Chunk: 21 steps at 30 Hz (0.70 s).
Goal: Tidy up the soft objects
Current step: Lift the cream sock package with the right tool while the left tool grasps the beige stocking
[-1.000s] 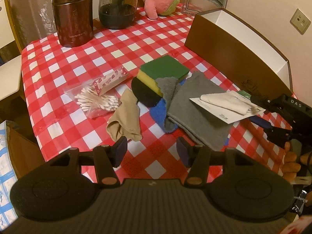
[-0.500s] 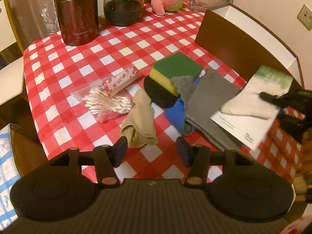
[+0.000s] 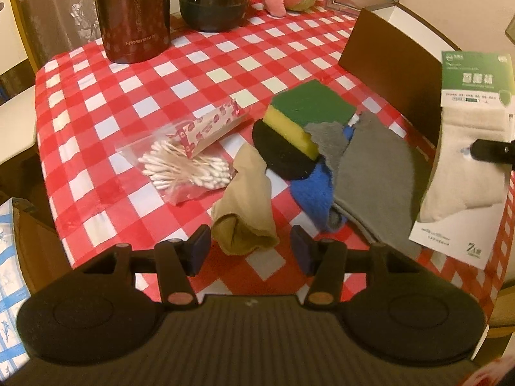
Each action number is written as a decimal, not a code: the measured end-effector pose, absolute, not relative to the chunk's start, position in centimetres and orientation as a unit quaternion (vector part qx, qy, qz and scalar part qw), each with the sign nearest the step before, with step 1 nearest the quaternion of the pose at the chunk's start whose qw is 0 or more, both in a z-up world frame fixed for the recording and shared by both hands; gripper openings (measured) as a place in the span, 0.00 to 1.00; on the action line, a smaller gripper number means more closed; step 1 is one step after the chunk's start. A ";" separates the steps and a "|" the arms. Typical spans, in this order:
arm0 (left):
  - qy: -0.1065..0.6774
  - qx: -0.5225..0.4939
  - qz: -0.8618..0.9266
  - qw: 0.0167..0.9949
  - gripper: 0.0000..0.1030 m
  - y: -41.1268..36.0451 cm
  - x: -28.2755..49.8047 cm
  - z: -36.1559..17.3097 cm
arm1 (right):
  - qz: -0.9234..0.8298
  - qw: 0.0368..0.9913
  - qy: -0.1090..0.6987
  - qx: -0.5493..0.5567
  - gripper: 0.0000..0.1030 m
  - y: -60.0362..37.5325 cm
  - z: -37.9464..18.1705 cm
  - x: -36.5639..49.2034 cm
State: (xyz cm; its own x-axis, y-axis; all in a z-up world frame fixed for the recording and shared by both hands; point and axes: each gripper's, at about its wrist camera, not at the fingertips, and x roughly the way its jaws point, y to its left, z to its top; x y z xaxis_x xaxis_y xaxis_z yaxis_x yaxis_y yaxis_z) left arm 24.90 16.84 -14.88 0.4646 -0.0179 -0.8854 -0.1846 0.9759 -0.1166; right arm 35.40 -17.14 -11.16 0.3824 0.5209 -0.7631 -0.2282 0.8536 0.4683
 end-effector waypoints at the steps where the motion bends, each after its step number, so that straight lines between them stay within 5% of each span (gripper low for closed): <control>1: 0.518 -0.097 0.052 0.849 0.50 16.8 25.2 -15.2 | 0.228 0.820 0.507 0.137 0.10 -17.1 -11.4 35.5; 7: 0.528 -0.107 0.071 0.839 0.44 17.5 26.6 -17.1 | 0.240 0.817 0.509 0.123 0.10 -16.2 -12.0 36.0; 12: 0.524 -0.101 0.067 0.843 0.08 17.4 26.9 -17.1 | 0.245 0.815 0.511 0.125 0.10 -16.3 -11.8 36.1; 21: 0.472 -0.087 0.049 0.876 0.05 16.0 25.9 -12.1 | 0.244 0.816 0.497 0.165 0.10 -18.8 -10.7 35.9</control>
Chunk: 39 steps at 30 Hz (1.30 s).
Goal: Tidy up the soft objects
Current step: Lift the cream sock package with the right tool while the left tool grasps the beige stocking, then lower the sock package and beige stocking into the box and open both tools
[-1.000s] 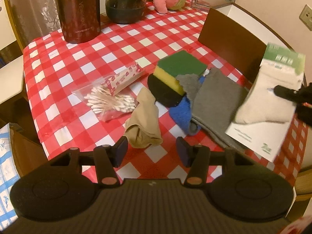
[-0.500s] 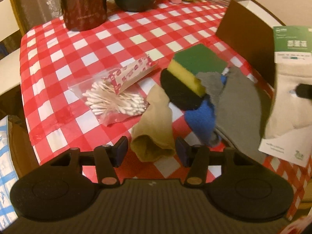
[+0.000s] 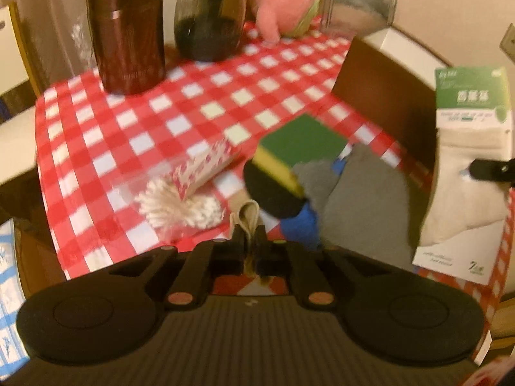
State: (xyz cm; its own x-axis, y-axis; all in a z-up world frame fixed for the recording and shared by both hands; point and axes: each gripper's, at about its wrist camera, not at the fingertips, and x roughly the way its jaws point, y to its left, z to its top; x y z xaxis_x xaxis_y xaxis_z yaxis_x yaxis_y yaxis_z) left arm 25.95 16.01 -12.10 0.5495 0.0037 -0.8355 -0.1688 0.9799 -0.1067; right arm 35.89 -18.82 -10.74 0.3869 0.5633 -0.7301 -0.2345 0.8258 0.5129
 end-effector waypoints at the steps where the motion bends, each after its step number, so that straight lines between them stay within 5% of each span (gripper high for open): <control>1: 0.464 -0.085 0.048 0.881 0.05 15.8 25.9 -11.3 | 0.245 0.816 0.494 0.173 0.10 -19.2 -10.6 35.9; 24: 0.344 -0.043 -0.091 0.934 0.04 3.3 35.3 0.4 | 0.211 0.833 0.417 0.297 0.10 -30.2 -5.3 39.0; 39: 0.342 -0.014 -0.123 0.931 0.04 -4.9 46.6 0.3 | 0.188 0.855 0.372 0.308 0.10 -34.0 -5.5 48.2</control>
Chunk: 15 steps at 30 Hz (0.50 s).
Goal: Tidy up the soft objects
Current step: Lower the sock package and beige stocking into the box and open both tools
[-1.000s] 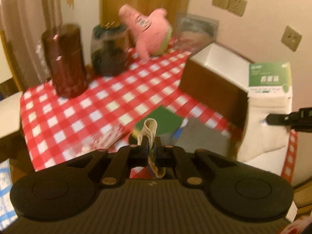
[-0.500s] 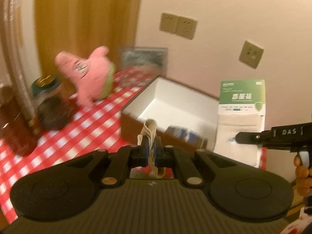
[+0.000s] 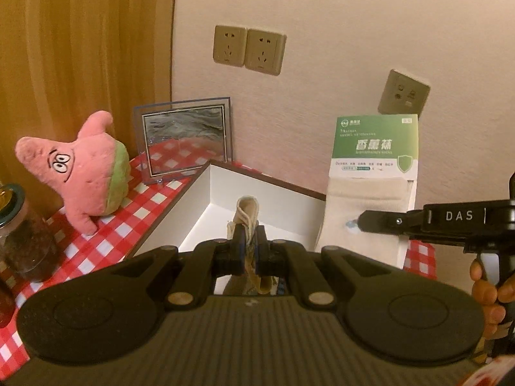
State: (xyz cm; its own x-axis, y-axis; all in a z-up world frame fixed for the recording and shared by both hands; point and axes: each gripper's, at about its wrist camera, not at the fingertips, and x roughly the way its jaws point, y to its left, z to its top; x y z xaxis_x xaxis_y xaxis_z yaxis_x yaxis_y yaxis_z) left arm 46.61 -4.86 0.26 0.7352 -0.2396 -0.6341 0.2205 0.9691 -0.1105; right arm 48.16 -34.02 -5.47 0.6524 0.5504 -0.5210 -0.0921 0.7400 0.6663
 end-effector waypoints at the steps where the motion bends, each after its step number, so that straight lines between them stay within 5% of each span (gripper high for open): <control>1: 0.346 -0.013 -0.122 0.930 0.04 -5.0 47.3 0.0 | 0.189 0.855 0.372 0.308 0.10 -34.1 -5.8 48.8; 12: 0.399 -0.008 -0.095 0.912 0.06 -4.7 53.2 -3.9 | 0.216 0.814 0.407 0.354 0.12 -33.0 -11.7 55.1; 14: 0.411 -0.012 -0.087 0.907 0.08 -4.4 54.1 -4.9 | 0.201 0.816 0.432 0.326 0.32 -32.1 -12.5 56.5; 15: 0.420 -0.010 -0.087 0.904 0.13 -4.3 54.5 -5.3 | 0.180 0.825 0.447 0.296 0.67 -31.5 -12.8 57.0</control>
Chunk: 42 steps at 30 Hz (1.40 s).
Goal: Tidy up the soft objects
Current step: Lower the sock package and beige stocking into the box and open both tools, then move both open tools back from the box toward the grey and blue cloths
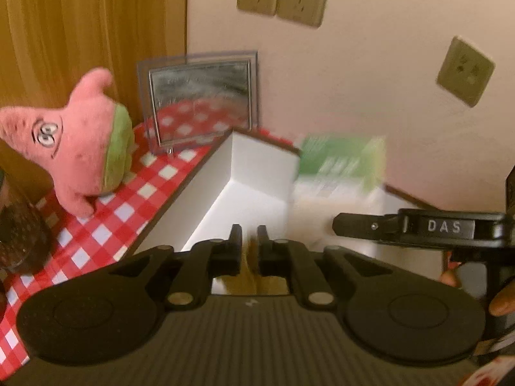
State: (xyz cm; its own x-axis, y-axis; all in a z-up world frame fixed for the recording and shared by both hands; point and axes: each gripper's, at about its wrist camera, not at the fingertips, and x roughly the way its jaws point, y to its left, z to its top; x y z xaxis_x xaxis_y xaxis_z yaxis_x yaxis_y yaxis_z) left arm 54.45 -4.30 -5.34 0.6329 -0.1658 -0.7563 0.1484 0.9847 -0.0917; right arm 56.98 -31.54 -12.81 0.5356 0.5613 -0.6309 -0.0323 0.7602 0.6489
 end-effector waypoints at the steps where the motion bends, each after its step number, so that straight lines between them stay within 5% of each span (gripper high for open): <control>1: 0.427 -0.009 -0.083 0.901 0.14 -4.2 54.7 -5.8 | 0.162 0.836 0.447 0.273 0.81 -31.2 -13.1 57.1; 20: 0.460 -0.009 -0.106 0.881 0.20 -3.7 53.4 -7.5 | 0.152 0.846 0.479 0.178 0.81 -31.1 -13.0 54.0; 42: 0.438 -0.017 -0.092 0.894 0.28 -2.4 43.6 -2.1 | 0.156 0.881 0.415 0.167 0.81 -32.4 -7.4 44.4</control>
State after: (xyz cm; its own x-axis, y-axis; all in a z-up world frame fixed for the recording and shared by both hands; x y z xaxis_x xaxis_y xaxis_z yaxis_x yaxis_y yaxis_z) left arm 43.63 -2.42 -2.06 0.5999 -0.1802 -0.7795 0.1502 0.9824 -0.1115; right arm 44.37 -32.41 -7.44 0.6068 0.4139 -0.6786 -0.1359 0.8952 0.4245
